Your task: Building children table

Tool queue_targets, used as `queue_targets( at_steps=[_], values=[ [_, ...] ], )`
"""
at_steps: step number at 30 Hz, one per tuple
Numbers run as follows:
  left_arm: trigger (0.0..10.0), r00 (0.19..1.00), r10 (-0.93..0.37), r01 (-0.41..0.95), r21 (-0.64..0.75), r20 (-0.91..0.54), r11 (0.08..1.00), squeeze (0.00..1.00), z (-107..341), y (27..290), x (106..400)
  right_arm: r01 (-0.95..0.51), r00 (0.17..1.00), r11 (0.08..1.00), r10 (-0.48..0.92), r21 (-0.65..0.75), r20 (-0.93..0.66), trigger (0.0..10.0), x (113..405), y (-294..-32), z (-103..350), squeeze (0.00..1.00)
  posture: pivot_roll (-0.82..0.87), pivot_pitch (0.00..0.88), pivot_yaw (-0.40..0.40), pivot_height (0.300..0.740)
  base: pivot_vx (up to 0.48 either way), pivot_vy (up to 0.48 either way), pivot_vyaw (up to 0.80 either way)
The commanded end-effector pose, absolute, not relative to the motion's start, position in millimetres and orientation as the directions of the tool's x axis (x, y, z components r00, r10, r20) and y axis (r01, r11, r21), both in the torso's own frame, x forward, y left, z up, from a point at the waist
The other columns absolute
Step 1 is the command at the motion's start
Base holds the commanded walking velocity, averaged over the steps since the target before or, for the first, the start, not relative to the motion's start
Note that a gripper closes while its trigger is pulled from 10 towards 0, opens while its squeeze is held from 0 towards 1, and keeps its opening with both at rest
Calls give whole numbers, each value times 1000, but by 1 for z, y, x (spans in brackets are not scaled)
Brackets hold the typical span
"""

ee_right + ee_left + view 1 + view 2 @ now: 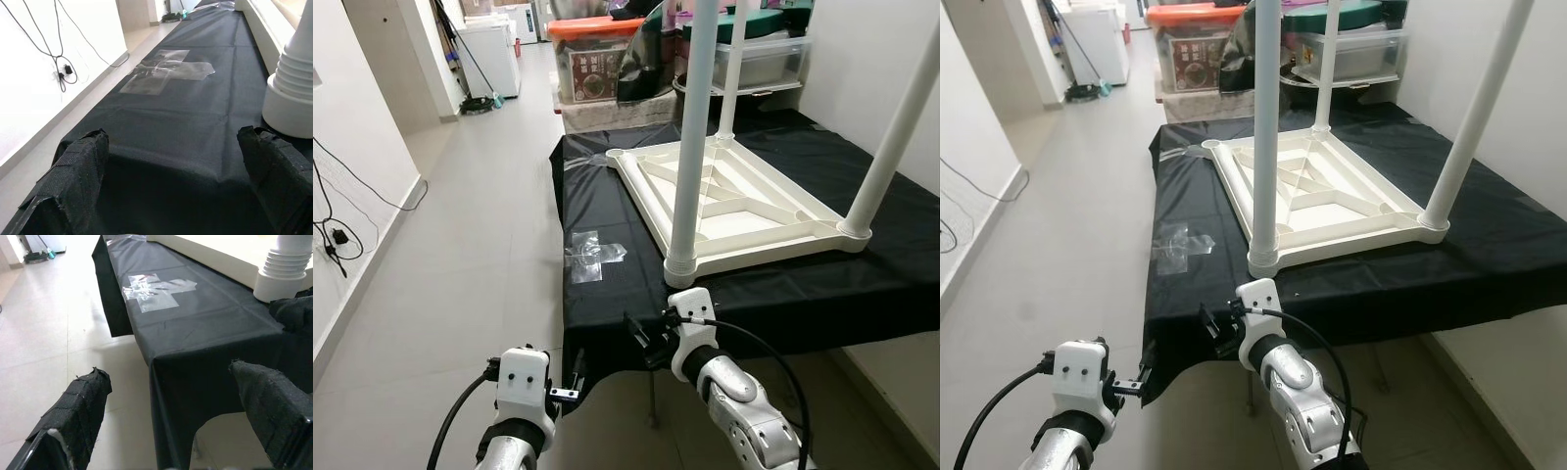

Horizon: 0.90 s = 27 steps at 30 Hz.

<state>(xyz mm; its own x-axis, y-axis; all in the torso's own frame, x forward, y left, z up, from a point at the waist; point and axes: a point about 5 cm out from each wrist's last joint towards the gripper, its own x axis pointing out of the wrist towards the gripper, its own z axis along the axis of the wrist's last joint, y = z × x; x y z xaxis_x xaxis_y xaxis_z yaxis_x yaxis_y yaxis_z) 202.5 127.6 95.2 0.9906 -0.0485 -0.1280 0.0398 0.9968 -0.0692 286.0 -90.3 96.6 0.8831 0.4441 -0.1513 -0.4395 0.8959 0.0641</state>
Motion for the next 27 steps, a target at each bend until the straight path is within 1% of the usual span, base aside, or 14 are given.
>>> queue_targets(
  at_steps=[1,10,16,18,21,23,27],
  values=[
    [10000,987,-40,30,-70,-158,997,0,91,129,202,-438,886,896,443,67,-138,10000,287,-91,98,0,13,0,36,740,0,-424,0],
    [10000,988,-23,10,-89,-152,996,0,91,128,202,-446,880,892,451,66,-147,10000,288,-93,97,0,11,0,29,740,0,-434,0],
    [10000,988,4,-21,-113,-154,993,0,92,131,203,-448,878,892,452,64,-157,10000,289,-93,96,0,10,0,25,740,0,0,0],
    [10000,989,4,-21,-110,-148,994,0,93,129,203,-444,880,894,448,65,-158,10000,291,-96,96,0,-12,0,7,740,0,0,0],
    [10000,990,15,-30,-112,-139,993,0,94,129,203,-435,885,899,439,58,-154,10000,294,-99,97,0,-12,0,7,740,0,0,0],
    [10000,990,24,-40,-118,-138,992,0,94,130,203,-445,882,894,447,50,-150,10000,295,-99,98,0,-38,0,27,740,0,0,0],
    [10000,992,24,-38,-108,-127,993,0,95,131,203,-447,881,893,449,48,-148,10000,293,-97,97,0,-35,0,27,740,0,0,0]
  ],
)
